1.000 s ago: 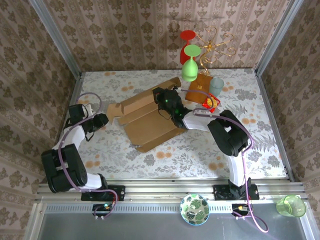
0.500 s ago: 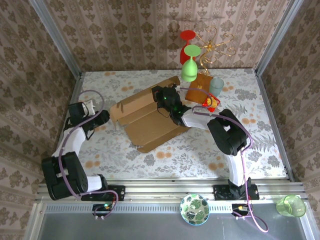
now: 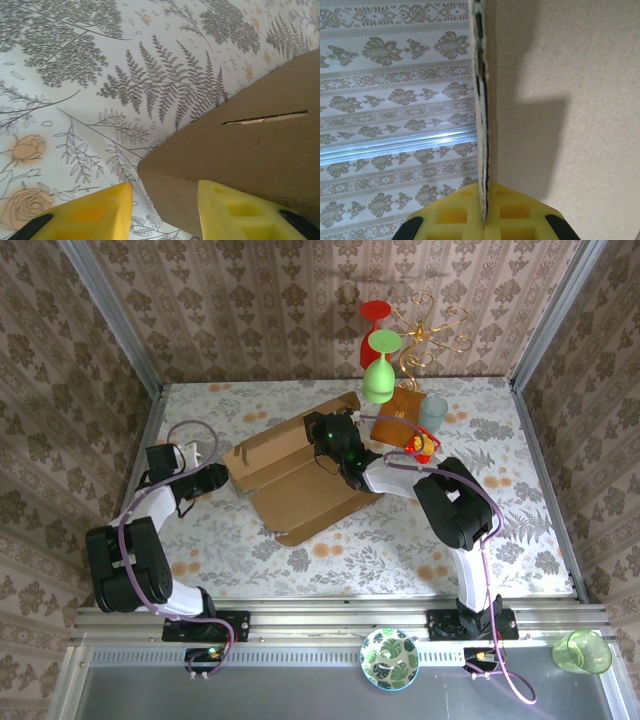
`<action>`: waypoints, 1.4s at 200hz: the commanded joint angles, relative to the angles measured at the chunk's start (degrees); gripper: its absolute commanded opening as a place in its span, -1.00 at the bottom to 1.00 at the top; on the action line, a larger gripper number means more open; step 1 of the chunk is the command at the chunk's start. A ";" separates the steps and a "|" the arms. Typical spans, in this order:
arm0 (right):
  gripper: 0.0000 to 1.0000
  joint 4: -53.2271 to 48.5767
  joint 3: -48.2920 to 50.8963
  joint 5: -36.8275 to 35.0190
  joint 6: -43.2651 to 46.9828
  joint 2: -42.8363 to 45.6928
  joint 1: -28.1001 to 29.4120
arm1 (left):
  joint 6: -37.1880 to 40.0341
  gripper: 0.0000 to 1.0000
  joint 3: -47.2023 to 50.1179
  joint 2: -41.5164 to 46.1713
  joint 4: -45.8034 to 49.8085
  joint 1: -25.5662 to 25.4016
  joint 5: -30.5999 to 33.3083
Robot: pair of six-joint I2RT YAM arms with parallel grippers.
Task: Fold the paper box
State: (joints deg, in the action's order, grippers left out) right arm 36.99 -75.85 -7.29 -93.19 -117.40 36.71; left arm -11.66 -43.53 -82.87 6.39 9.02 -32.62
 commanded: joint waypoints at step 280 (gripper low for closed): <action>-1.00 -1.42 -1.75 0.17 -2.00 -2.42 -0.37 | -2.48 0.06 6.92 9.63 -7.04 -15.36 4.75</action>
State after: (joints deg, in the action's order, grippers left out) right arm 35.97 -77.23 -7.20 -94.50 -119.66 36.05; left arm -13.74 -35.75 -71.66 1.23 -5.34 -29.87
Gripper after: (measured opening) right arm 0.043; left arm 0.522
